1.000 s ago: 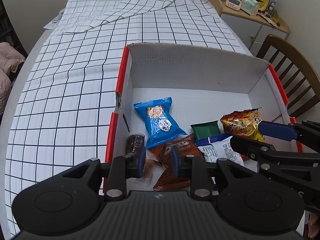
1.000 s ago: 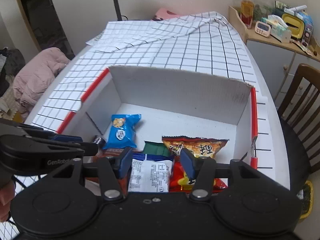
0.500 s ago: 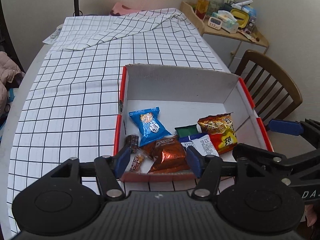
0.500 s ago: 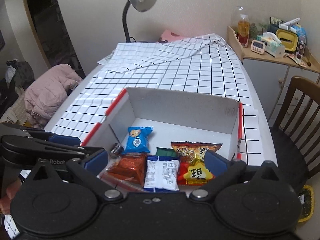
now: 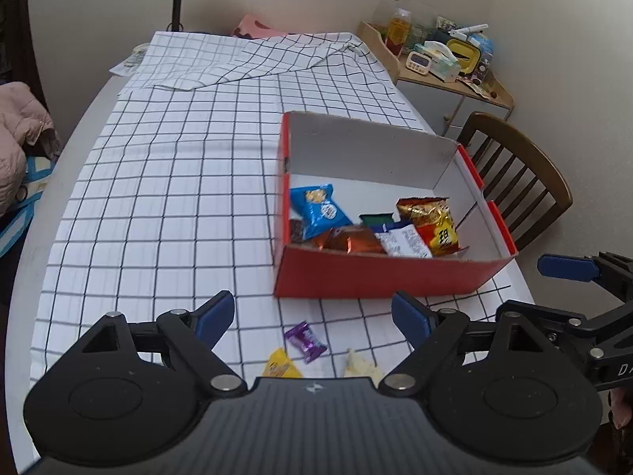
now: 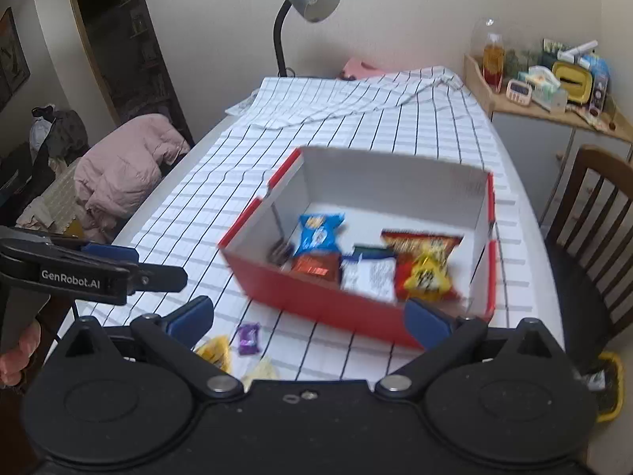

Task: Organize snacks
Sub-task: 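Move both tools back over the remaining candies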

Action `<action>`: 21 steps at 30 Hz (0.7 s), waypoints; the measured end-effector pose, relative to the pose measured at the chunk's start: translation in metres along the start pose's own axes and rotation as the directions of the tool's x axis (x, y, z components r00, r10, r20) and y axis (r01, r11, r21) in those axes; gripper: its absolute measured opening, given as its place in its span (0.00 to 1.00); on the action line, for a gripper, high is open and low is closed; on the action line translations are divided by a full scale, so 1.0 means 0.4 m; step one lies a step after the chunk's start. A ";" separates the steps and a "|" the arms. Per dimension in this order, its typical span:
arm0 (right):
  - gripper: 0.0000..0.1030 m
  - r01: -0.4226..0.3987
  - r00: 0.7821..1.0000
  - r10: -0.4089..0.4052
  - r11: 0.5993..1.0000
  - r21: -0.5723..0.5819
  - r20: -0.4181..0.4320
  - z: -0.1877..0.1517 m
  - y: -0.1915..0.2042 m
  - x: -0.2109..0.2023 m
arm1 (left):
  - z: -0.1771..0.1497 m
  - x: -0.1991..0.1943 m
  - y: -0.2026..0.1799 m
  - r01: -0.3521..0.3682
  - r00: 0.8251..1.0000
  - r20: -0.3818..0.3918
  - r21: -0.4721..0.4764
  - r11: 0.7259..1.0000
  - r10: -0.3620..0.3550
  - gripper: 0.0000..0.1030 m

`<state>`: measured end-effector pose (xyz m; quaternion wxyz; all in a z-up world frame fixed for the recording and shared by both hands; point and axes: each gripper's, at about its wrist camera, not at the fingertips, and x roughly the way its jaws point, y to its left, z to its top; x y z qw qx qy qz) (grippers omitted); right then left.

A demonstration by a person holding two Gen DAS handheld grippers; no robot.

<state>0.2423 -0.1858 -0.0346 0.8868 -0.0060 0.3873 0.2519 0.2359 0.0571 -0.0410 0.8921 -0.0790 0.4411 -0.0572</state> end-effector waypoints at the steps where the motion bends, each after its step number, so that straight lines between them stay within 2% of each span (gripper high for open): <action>1: 1.00 0.008 1.000 -0.008 1.000 0.003 -0.004 -0.008 0.009 -0.001 | -0.014 -0.008 0.009 -0.002 1.000 0.002 -0.003 1.000 0.002 0.89; 5: 1.00 0.030 1.000 -0.030 0.999 0.016 -0.007 -0.040 0.043 0.001 | -0.061 -0.023 0.037 -0.008 1.000 -0.007 -0.017 1.000 0.008 0.89; 11: 1.00 0.011 0.999 -0.006 0.996 0.089 -0.052 -0.083 0.075 0.030 | -0.130 -0.020 0.067 -0.029 0.999 -0.032 -0.013 1.000 0.028 0.89; 21: 0.99 0.069 0.986 -0.043 0.985 0.159 -0.159 -0.121 0.095 0.125 | -0.251 0.036 0.026 -0.038 0.994 -0.099 0.118 0.992 0.050 0.89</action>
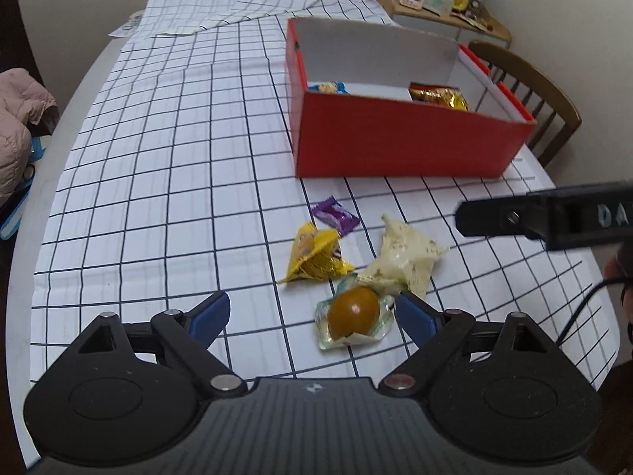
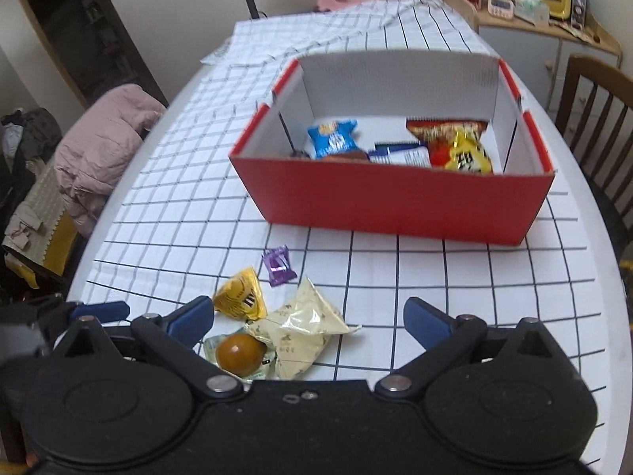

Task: Organize snacks
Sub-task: 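Move both tools back over the remaining candies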

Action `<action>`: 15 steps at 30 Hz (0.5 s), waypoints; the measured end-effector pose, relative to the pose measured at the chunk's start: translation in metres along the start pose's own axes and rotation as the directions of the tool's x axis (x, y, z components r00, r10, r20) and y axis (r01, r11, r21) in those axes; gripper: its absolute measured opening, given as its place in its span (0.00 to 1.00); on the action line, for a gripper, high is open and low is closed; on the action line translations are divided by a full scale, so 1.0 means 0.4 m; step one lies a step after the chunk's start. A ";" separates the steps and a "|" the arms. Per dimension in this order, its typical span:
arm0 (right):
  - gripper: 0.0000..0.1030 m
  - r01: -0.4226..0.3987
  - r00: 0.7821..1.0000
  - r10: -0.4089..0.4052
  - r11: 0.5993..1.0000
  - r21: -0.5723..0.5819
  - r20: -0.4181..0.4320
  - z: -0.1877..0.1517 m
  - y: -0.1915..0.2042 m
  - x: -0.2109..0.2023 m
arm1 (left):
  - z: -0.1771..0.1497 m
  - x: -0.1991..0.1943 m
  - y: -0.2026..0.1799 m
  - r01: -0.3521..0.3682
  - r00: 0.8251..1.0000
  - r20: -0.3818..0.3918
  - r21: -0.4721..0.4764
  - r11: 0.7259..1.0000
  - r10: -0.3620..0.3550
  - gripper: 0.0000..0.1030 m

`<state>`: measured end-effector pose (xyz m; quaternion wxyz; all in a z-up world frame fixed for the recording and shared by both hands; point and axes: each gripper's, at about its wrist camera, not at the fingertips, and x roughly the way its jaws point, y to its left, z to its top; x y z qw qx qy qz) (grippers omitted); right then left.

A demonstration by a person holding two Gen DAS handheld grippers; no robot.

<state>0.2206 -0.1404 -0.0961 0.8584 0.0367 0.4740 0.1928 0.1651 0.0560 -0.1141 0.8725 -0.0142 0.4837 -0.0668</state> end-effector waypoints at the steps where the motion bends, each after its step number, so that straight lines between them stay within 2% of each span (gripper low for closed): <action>1: 0.99 0.010 1.000 -0.010 1.000 0.008 -0.011 0.001 0.002 0.011 | -0.005 0.008 -0.005 -0.003 1.000 -0.003 0.010 1.000 0.003 0.89; 5: 0.97 0.059 0.996 -0.057 0.998 0.018 -0.064 0.002 0.009 0.067 | -0.014 0.033 -0.020 -0.004 1.000 -0.006 0.040 0.999 0.004 0.89; 15: 0.92 0.057 0.985 -0.056 0.998 0.002 -0.163 0.003 0.019 0.161 | -0.007 0.110 -0.047 0.033 0.998 -0.063 0.082 0.996 -0.027 0.89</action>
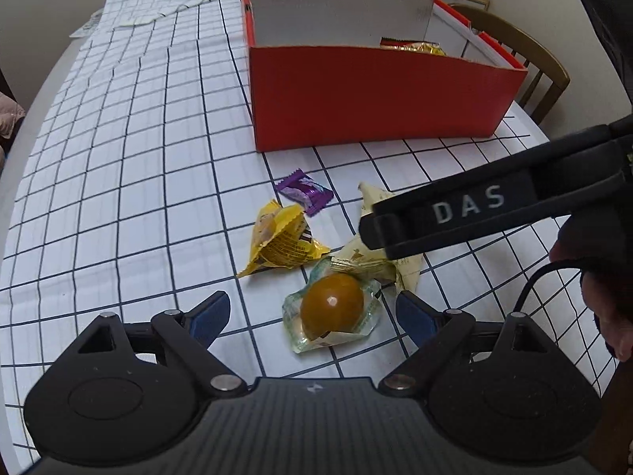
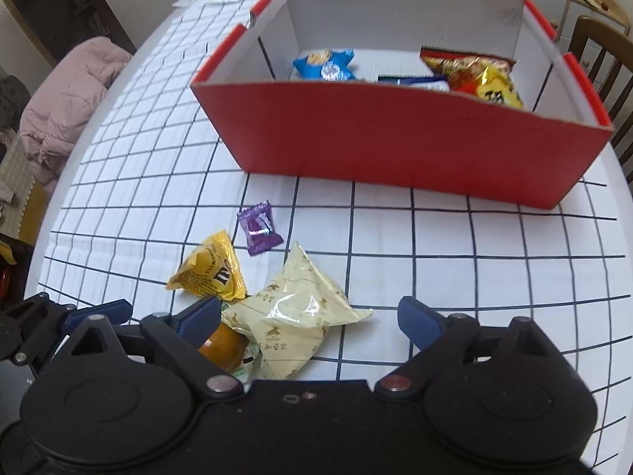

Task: Organize snacks
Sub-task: 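Move both tools back over the remaining candies, then grasp the orange round candy with the left tool while the right tool grasps the cream bag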

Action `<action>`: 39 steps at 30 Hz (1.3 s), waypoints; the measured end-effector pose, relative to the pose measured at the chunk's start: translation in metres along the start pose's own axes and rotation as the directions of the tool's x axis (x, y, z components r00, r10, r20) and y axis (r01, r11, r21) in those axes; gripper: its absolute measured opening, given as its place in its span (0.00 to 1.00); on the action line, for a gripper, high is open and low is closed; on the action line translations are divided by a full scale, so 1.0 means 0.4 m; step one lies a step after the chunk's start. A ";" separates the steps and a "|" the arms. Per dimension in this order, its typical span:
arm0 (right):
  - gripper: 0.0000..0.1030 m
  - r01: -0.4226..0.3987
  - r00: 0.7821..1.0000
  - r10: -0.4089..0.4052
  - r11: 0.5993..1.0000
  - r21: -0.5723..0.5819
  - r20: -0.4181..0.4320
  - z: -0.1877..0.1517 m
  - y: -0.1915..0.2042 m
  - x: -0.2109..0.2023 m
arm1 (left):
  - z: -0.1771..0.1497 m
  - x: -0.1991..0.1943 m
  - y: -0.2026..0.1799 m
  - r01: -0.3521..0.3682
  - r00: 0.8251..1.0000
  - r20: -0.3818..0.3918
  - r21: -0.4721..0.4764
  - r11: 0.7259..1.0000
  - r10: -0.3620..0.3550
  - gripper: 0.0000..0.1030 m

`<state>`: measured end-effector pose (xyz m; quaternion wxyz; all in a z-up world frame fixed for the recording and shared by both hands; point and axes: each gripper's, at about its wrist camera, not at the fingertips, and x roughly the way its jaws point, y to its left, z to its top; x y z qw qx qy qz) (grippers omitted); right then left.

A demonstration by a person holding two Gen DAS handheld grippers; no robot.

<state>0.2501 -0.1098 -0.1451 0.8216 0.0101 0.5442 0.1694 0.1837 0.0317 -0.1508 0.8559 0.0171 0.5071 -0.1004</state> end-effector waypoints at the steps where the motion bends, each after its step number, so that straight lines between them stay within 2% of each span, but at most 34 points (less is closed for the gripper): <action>1: 0.92 -0.002 1.000 0.002 1.000 0.004 -0.006 0.002 -0.002 0.007 | 0.003 0.007 0.001 0.004 1.000 -0.008 -0.003 1.000 -0.004 0.88; 5: 0.90 -0.012 1.000 0.012 1.000 0.002 -0.025 0.011 -0.001 0.028 | 0.011 0.027 0.006 0.009 1.000 -0.020 -0.017 1.000 -0.009 0.86; 8: 0.89 -0.018 0.999 0.017 1.000 -0.008 -0.043 0.015 0.005 0.044 | 0.016 0.047 0.012 0.016 0.999 -0.046 -0.027 1.000 -0.018 0.77; 10: 0.87 -0.019 0.999 0.018 1.000 -0.015 -0.051 0.016 0.010 0.052 | 0.018 0.058 0.016 0.018 0.998 -0.063 -0.036 0.999 -0.021 0.68; 14: 0.85 -0.017 0.999 0.015 0.999 -0.039 -0.047 0.014 0.016 0.053 | 0.017 0.067 0.027 0.039 0.996 -0.072 -0.058 0.998 -0.043 0.63; 19: 0.78 -0.031 0.999 0.029 0.998 -0.051 -0.035 0.008 0.015 0.049 | 0.017 0.069 0.021 0.064 0.995 -0.079 -0.053 0.997 -0.068 0.46; 21: 0.70 -0.049 0.998 0.048 0.998 -0.050 -0.028 0.005 0.009 0.041 | 0.016 0.067 0.020 0.067 0.995 -0.077 -0.050 0.997 -0.070 0.46; 25: 0.59 -0.078 0.997 0.078 0.996 -0.034 -0.013 0.001 -0.005 0.025 | 0.013 0.064 0.027 0.073 0.994 -0.074 -0.067 0.995 -0.077 0.45; 26: 0.53 -0.089 0.996 0.089 0.996 -0.025 -0.010 -0.001 -0.009 0.022 | 0.011 0.063 0.028 0.069 0.995 -0.074 -0.069 0.995 -0.074 0.45; 39: 0.49 -0.137 0.989 0.135 0.990 0.023 0.051 -0.044 -0.030 -0.050 | -0.036 0.020 0.075 0.054 0.995 -0.070 -0.160 0.986 -0.066 0.45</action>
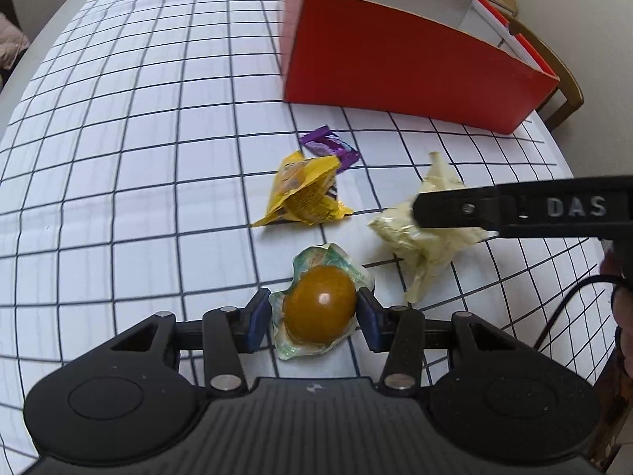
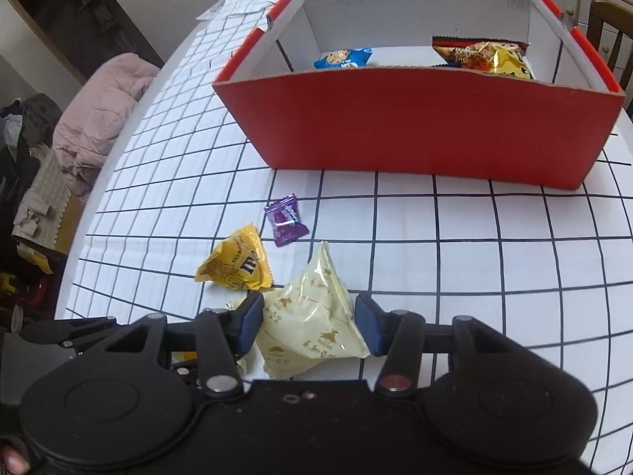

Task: Organize snacks
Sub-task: 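Grasp the orange round candy with the left tool while the right tool grasps the cream bag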

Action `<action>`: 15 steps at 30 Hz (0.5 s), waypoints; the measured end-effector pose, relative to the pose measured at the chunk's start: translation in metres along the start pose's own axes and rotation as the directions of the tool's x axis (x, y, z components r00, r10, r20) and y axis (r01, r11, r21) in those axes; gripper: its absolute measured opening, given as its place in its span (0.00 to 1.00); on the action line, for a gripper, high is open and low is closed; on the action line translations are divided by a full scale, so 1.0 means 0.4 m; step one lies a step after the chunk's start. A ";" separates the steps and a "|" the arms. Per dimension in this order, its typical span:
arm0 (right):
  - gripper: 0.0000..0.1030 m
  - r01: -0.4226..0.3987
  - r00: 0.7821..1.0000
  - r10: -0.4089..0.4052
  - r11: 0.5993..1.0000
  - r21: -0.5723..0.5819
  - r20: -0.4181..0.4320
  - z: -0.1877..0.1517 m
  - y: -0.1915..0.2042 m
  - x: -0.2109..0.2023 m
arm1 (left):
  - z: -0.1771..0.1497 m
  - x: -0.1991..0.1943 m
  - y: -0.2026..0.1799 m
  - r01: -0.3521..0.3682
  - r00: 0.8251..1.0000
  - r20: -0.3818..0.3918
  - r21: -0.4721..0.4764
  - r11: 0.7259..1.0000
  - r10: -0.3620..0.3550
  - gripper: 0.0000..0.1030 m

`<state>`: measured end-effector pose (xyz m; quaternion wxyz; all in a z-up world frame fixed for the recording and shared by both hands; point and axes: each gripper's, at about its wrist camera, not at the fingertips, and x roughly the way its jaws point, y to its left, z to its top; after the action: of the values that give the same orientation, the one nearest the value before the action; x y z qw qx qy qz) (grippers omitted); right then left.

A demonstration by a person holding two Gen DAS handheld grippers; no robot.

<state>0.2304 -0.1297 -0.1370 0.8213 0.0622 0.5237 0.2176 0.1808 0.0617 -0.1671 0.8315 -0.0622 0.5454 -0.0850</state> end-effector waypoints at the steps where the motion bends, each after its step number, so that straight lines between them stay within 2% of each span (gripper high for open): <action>1: 0.49 -0.004 1.000 0.004 1.000 0.007 0.004 -0.004 -0.001 -0.008 | -0.003 -0.007 0.003 0.003 1.000 0.002 -0.009 1.000 -0.003 0.44; 5: 0.49 -0.019 0.999 0.019 0.999 0.027 0.027 -0.016 -0.001 -0.044 | -0.014 -0.040 0.011 0.017 1.000 0.019 -0.035 0.999 -0.017 0.42; 10: 0.49 -0.036 0.997 0.034 0.999 0.037 0.065 -0.026 -0.003 -0.089 | -0.020 -0.074 0.008 0.032 0.999 0.045 -0.035 0.999 -0.030 0.34; 15: 0.49 -0.041 0.996 0.037 0.998 0.046 0.077 -0.038 -0.010 -0.107 | -0.019 -0.072 0.008 0.036 0.998 0.043 -0.028 0.999 -0.035 0.34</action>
<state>0.2031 -0.1534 -0.1094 0.8345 0.1003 0.4957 0.2185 0.1628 0.0706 -0.1450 0.8403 -0.0855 0.5276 -0.0906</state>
